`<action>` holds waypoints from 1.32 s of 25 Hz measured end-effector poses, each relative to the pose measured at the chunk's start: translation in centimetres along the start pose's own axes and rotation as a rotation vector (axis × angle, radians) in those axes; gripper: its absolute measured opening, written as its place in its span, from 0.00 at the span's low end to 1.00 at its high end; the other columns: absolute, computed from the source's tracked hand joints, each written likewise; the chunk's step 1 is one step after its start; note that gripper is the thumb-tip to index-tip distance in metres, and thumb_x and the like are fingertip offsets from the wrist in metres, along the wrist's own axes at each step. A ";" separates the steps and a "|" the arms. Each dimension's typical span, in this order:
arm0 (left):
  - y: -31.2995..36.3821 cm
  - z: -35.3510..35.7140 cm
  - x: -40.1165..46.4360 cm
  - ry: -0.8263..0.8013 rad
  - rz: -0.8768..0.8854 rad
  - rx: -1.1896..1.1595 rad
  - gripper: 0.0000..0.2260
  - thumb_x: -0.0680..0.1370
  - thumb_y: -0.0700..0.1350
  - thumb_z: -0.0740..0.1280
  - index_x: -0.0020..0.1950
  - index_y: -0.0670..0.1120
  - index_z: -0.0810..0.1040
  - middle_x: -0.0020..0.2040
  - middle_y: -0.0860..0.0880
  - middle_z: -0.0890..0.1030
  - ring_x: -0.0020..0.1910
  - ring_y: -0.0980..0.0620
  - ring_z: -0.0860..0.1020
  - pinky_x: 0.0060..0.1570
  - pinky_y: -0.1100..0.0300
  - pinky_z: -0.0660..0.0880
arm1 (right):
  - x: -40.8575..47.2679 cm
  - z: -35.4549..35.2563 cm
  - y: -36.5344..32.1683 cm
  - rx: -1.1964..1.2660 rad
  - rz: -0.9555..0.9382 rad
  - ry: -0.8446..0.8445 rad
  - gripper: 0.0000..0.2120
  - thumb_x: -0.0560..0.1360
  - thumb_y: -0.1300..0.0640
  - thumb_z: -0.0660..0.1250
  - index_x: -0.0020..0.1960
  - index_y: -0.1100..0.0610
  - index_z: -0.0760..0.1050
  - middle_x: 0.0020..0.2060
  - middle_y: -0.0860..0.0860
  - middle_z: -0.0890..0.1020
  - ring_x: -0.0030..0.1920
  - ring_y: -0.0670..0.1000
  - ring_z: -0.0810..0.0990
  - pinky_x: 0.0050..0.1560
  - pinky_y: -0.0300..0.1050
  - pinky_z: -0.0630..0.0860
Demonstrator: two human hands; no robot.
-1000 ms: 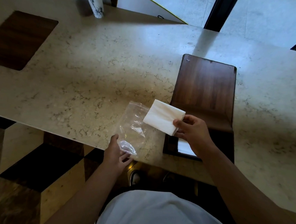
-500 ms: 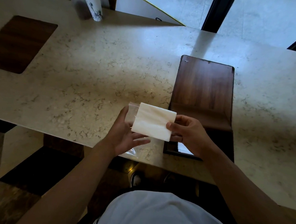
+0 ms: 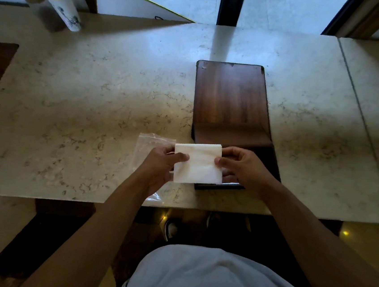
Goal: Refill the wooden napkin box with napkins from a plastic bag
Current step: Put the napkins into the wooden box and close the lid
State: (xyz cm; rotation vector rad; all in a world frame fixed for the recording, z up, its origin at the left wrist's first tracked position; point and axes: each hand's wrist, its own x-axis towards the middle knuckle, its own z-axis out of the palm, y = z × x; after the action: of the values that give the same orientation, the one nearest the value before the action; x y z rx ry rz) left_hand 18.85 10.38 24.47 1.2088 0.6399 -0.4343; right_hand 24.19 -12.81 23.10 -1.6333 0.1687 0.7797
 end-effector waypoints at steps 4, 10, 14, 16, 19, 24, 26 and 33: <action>-0.7 3.1 1.5 0.038 -0.058 0.046 0.12 0.77 0.35 0.66 0.60 0.40 0.80 0.55 0.39 0.84 0.50 0.40 0.84 0.39 0.50 0.82 | -0.4 -2.8 2.0 0.078 -0.002 0.150 0.08 0.74 0.57 0.75 0.53 0.50 0.83 0.49 0.55 0.87 0.37 0.55 0.87 0.36 0.46 0.82; -2.9 7.8 3.8 0.180 -0.060 0.180 0.07 0.80 0.36 0.66 0.56 0.41 0.80 0.50 0.40 0.85 0.44 0.45 0.86 0.37 0.54 0.83 | 0.6 -7.6 3.3 0.026 0.040 0.182 0.08 0.75 0.59 0.72 0.53 0.51 0.81 0.49 0.57 0.84 0.40 0.55 0.85 0.37 0.46 0.83; -3.6 9.3 4.6 0.264 -0.098 0.161 0.11 0.79 0.39 0.66 0.60 0.40 0.79 0.53 0.40 0.85 0.48 0.43 0.86 0.38 0.54 0.83 | 1.4 -8.3 3.9 -0.065 0.075 0.172 0.14 0.76 0.59 0.70 0.61 0.55 0.78 0.50 0.53 0.83 0.48 0.54 0.84 0.45 0.52 0.85; -4.0 10.2 5.3 0.315 -0.117 0.170 0.12 0.78 0.41 0.65 0.61 0.39 0.79 0.55 0.39 0.84 0.51 0.42 0.85 0.41 0.53 0.82 | 1.9 -8.9 4.2 -0.095 0.117 0.128 0.17 0.75 0.58 0.70 0.63 0.56 0.77 0.54 0.54 0.82 0.52 0.56 0.84 0.51 0.58 0.85; -4.7 10.9 6.3 0.385 -0.131 0.197 0.07 0.78 0.42 0.67 0.54 0.42 0.80 0.56 0.39 0.83 0.55 0.40 0.83 0.52 0.47 0.82 | 2.4 -9.1 4.7 -0.079 0.174 0.105 0.19 0.74 0.59 0.69 0.65 0.57 0.76 0.55 0.56 0.83 0.52 0.58 0.85 0.54 0.61 0.83; -5.6 12.0 8.0 0.378 -0.118 0.338 0.05 0.78 0.45 0.68 0.43 0.46 0.78 0.46 0.44 0.79 0.49 0.42 0.79 0.54 0.48 0.79 | 3.1 -9.1 4.7 -0.150 0.195 0.153 0.21 0.75 0.56 0.69 0.67 0.56 0.75 0.52 0.52 0.82 0.50 0.55 0.84 0.56 0.59 0.82; -5.9 11.9 8.3 0.375 -0.114 0.381 0.06 0.78 0.45 0.68 0.41 0.46 0.76 0.43 0.44 0.75 0.41 0.45 0.75 0.47 0.51 0.75 | 3.2 -9.0 4.8 -0.168 0.199 0.148 0.21 0.75 0.56 0.69 0.68 0.56 0.74 0.50 0.49 0.81 0.49 0.54 0.83 0.56 0.60 0.82; -6.1 11.6 8.7 0.405 -0.092 0.428 0.06 0.79 0.46 0.67 0.45 0.44 0.79 0.45 0.44 0.77 0.40 0.51 0.74 0.41 0.55 0.72 | 3.8 -8.5 4.5 -0.211 0.187 0.154 0.22 0.75 0.57 0.68 0.68 0.57 0.74 0.52 0.53 0.82 0.52 0.56 0.83 0.56 0.61 0.81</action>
State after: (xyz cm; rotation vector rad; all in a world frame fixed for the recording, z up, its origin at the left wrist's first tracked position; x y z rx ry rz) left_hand 24.11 -2.33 16.84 1.7013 0.9849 -0.4184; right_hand 28.07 -20.46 17.38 -1.8980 0.3632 0.8348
